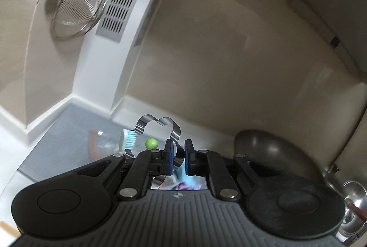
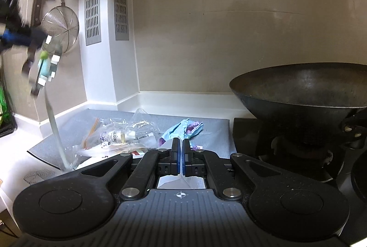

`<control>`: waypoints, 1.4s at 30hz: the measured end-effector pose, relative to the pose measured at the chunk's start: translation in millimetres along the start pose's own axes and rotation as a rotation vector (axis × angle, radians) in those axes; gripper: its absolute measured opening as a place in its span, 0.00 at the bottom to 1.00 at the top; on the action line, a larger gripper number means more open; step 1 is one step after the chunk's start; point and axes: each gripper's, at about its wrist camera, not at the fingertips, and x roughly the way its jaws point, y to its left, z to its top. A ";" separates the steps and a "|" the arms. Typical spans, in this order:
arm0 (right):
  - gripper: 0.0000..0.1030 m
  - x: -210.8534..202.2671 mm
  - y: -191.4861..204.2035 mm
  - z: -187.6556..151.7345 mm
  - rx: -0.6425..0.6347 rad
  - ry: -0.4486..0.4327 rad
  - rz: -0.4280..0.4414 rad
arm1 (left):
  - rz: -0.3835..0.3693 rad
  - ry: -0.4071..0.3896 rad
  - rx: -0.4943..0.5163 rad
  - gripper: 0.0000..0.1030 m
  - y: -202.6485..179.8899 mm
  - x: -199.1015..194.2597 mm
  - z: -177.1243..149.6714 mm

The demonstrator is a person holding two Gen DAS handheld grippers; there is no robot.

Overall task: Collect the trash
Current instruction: 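Lift the flower cutter with the left tool and carry it away, then lower the left tool into the blue bin and open it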

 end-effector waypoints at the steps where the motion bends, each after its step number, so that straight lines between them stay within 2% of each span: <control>1: 0.02 0.2 -0.9 -0.6 0.000 0.004 0.001 | 0.020 -0.007 0.005 0.09 -1.8 1.5 1.1; 4: 0.02 2.2 -4.0 -1.9 -0.001 0.013 -0.003 | 0.120 0.009 0.013 0.09 7.7 10.9 -4.7; 7: 0.02 3.2 -6.1 -3.1 0.006 0.021 0.002 | 0.236 0.066 -0.011 0.09 39.4 21.6 -19.1; 12: 0.02 4.2 -3.4 -3.4 0.002 0.018 0.009 | 0.354 0.142 -0.074 0.09 91.7 23.0 -43.8; 15: 0.02 6.6 0.5 -3.7 0.000 0.023 0.018 | 0.360 0.169 -0.119 0.09 106.0 24.7 -48.8; 18: 0.02 5.1 4.3 -2.5 -0.001 0.013 0.025 | 0.319 0.148 -0.111 0.09 101.3 21.0 -44.1; 22: 0.02 -3.1 8.5 6.2 0.007 -0.018 0.044 | 0.233 0.099 -0.058 0.09 72.5 -0.8 -42.4; 24: 0.02 -10.4 11.0 12.0 0.015 -0.034 0.066 | 0.214 0.072 -0.024 0.09 57.1 -14.5 -43.3; 27: 0.02 -25.4 16.8 20.2 0.015 -0.060 0.100 | 0.217 0.035 0.032 0.09 33.2 -36.6 -52.1; 31: 0.02 -49.4 27.5 26.7 -0.011 -0.095 0.147 | 0.244 0.017 0.064 0.09 21.5 -70.4 -72.3; 36: 0.02 -82.1 43.8 22.6 -0.052 -0.097 0.239 | 0.294 0.030 0.067 0.09 24.4 -115.6 -110.1; 42: 0.01 -121.1 75.7 -6.1 -0.160 -0.053 0.361 | 0.328 0.082 0.066 0.09 30.1 -163.7 -165.8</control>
